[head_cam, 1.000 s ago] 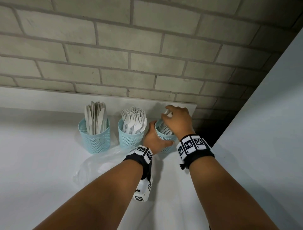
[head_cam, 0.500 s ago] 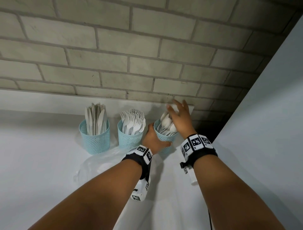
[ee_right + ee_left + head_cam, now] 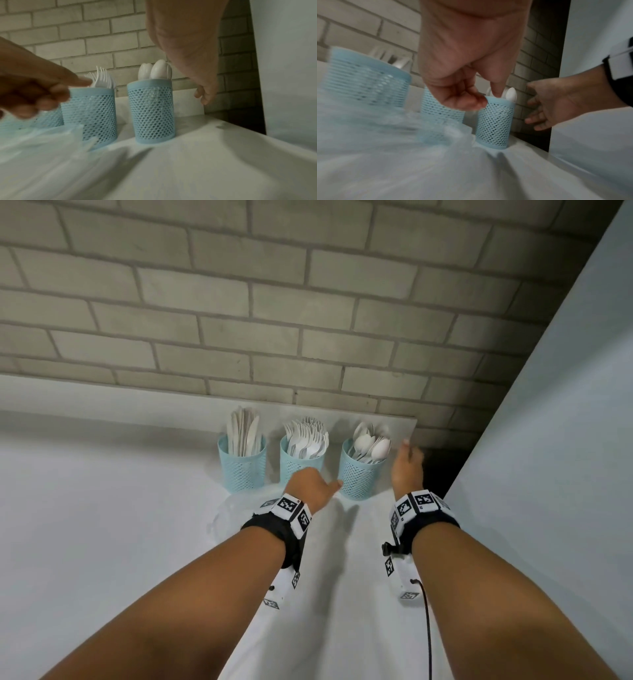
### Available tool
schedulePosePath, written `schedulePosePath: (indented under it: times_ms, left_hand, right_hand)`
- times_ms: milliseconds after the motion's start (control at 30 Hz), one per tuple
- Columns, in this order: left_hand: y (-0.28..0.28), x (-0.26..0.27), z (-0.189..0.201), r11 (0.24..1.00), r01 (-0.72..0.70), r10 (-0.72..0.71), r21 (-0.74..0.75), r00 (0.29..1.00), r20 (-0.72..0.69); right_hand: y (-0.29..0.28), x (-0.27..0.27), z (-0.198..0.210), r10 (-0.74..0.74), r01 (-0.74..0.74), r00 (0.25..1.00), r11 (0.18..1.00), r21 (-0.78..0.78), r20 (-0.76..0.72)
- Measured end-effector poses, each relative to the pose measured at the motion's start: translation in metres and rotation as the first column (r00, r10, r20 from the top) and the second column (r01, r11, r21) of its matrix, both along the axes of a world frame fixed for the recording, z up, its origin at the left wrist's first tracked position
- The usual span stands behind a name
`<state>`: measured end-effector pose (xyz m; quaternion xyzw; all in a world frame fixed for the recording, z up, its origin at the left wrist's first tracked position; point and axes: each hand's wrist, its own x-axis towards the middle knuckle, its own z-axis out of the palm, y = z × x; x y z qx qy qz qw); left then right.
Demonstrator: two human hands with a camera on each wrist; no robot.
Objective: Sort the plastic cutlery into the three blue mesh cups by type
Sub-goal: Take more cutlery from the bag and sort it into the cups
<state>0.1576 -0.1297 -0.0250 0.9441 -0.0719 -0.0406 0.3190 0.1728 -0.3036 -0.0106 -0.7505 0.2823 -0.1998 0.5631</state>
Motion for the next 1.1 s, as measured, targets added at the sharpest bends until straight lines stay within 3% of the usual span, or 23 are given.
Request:
schedulePosePath:
  times_ms: [133, 233, 300, 367, 433, 500, 633, 700, 767, 933, 1000, 1100]
  left_hand:
    - [0.049, -0.026, -0.005, 0.971, -0.232, 0.223, 0.056, 0.966, 0.129]
    - [0.084, -0.040, -0.013, 0.884, -0.467, 0.458, 0.006, 0.870, 0.183]
    - [0.100, -0.046, -0.018, 0.793, -0.604, 0.609, -0.078, 0.783, 0.127]
    - [0.111, -0.045, -0.022, 0.710, -0.683, 0.686, -0.171, 0.726, -0.050]
    - [0.115, -0.043, -0.024, 0.634, -0.703, 0.658, -0.322, 0.709, -0.254]
    - [0.112, -0.041, -0.025, 0.569, -0.661, 0.571, -0.490, 0.746, -0.342]
    - [0.095, -0.042, -0.023, 0.558, -0.532, 0.382, -0.637, 0.846, -0.371]
    - [0.086, -0.043, -0.020, 0.566, -0.496, 0.295, -0.659, 0.868, -0.399]
    - [0.078, -0.043, -0.015, 0.546, -0.465, 0.214, -0.697, 0.882, -0.420]
    - [0.069, -0.037, -0.005, 0.399, -0.508, 0.184, -0.763, 0.860, -0.476]
    - [0.071, -0.035, -0.007, 0.413, -0.530, 0.198, -0.741, 0.846, -0.495]
    - [0.073, -0.040, -0.010, 0.575, -0.459, 0.139, -0.678, 0.871, -0.472]
  right_hand:
    - [0.004, -0.026, -0.021, -0.167, 0.177, 0.968, 0.984, 0.037, -0.187]
    - [0.012, -0.040, -0.037, -0.220, 0.250, 0.914, 0.967, 0.046, -0.342]
    - [0.024, -0.049, -0.043, -0.175, 0.201, 0.907, 0.979, 0.030, -0.383]
    - [0.040, -0.053, -0.043, -0.081, 0.102, 0.915, 0.994, 0.032, -0.395]
    - [0.064, -0.053, -0.039, 0.041, -0.023, 0.936, 0.998, 0.056, -0.349]
    - [0.089, -0.043, -0.046, 0.252, -0.227, 0.925, 0.967, 0.118, -0.285]
    - [0.123, -0.041, -0.060, 0.605, -0.509, 0.765, 0.778, 0.369, -0.220]
    - [0.142, -0.066, -0.030, 0.708, -0.584, 0.666, 0.691, 0.426, -0.236]
    - [0.149, -0.068, -0.025, 0.778, -0.640, 0.594, 0.611, 0.466, -0.203]
    - [0.143, -0.065, -0.030, 0.802, -0.605, 0.586, 0.529, 0.595, -0.117]
    - [0.135, -0.067, -0.028, 0.825, -0.597, 0.557, 0.477, 0.645, -0.095]
    - [0.124, -0.068, -0.024, 0.837, -0.577, 0.536, 0.461, 0.675, -0.113]
